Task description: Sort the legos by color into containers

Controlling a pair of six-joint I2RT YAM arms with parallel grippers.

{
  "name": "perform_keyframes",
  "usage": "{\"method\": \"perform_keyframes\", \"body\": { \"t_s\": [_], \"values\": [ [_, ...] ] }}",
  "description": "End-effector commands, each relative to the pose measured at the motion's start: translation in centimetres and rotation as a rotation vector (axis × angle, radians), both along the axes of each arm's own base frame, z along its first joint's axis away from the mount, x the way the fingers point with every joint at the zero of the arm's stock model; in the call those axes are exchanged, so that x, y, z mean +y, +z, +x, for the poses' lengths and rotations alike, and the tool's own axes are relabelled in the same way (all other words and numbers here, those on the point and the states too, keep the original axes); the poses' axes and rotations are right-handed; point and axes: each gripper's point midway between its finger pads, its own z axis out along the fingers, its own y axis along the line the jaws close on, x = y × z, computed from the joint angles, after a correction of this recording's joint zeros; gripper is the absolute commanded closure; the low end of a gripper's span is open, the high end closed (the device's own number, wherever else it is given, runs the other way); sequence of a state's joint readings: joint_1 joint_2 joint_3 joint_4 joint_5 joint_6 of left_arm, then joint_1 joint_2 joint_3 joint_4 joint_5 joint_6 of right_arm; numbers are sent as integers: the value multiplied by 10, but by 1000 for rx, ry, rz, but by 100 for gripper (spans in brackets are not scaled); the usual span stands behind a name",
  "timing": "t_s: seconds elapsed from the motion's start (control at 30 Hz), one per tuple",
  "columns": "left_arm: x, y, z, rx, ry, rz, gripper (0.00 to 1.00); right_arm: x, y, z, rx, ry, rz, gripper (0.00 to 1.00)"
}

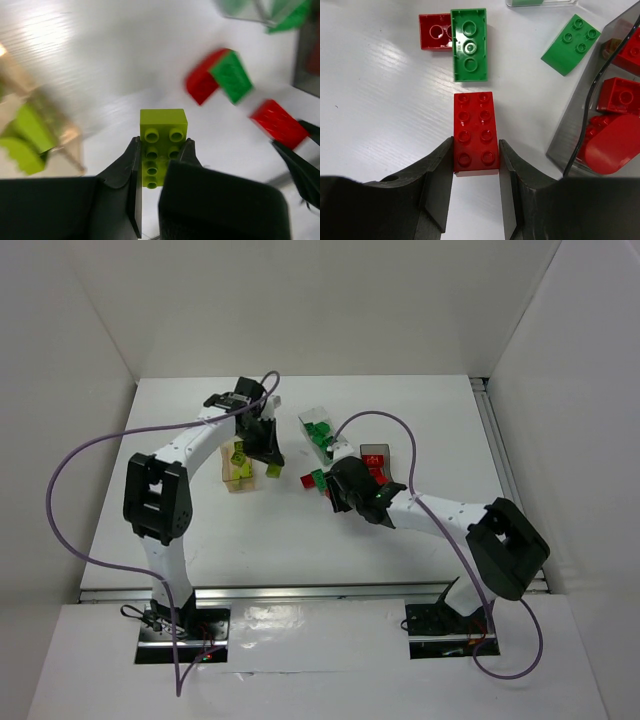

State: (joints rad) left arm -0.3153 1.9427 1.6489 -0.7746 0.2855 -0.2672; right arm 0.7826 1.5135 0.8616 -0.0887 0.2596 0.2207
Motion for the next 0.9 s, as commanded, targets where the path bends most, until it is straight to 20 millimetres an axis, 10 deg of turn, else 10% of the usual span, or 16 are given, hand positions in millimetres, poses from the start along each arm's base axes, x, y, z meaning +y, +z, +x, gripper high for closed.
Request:
{"method": "perform_keyframes", "body": {
  "t_s": [0.0, 0.5, 0.7, 0.87],
  "values": [
    [46, 18, 10, -60, 188, 153, 100, 1, 24, 10, -69, -37, 50, 87],
    [141, 9, 28, -82, 594, 432, 100, -3, 30, 7, -74, -44, 46, 87],
    [129, 9, 31, -71, 554, 434, 1, -1, 32, 7, -69, -36, 51, 87],
    [94, 51, 28, -150, 458, 308, 1, 1, 34, 6, -59, -34, 60, 87]
  ]
}}
